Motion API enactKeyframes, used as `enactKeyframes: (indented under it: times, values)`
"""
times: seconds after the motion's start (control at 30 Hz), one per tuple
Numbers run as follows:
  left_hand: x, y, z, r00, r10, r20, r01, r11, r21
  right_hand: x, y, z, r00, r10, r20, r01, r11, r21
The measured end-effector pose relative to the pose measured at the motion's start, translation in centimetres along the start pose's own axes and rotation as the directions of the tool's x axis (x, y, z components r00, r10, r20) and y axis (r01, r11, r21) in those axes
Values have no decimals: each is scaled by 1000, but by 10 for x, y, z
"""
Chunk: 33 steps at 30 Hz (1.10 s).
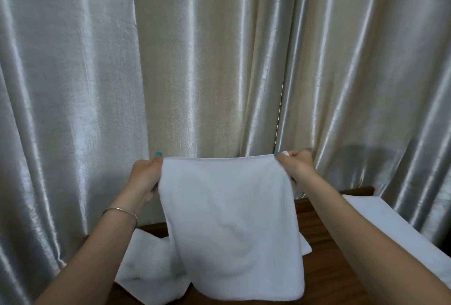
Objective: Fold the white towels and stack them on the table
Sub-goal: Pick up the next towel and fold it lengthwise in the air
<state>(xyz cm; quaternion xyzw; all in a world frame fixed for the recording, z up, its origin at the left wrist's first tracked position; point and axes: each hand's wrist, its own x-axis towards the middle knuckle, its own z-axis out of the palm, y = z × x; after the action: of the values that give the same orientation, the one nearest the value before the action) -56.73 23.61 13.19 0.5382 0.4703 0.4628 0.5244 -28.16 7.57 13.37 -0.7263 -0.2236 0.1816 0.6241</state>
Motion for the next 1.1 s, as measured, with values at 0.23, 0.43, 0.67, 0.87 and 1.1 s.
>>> enactKeyframes:
  times: [0.23, 0.43, 0.67, 0.87, 1.1]
  values:
    - [-54, 5, 62, 997, 70, -24, -71, 996, -49, -31, -3, 49, 994, -101, 36, 98, 993, 69]
    - [-81, 15, 94, 982, 187, -26, -188, 981, -44, -54, -19, 75, 975, -201, 94, 185, 970, 157]
    - [-92, 18, 107, 989, 148, 22, -146, 984, -100, -83, -17, 89, 853, -517, 73, 504, 851, 145]
    - [-92, 18, 103, 997, 82, -6, -82, 976, -201, -89, -15, 86, 749, -663, 7, 661, 745, -85]
    - [-92, 13, 108, 993, 89, 71, -63, 950, -306, -100, -15, 86, 742, -670, 36, 670, 736, -98]
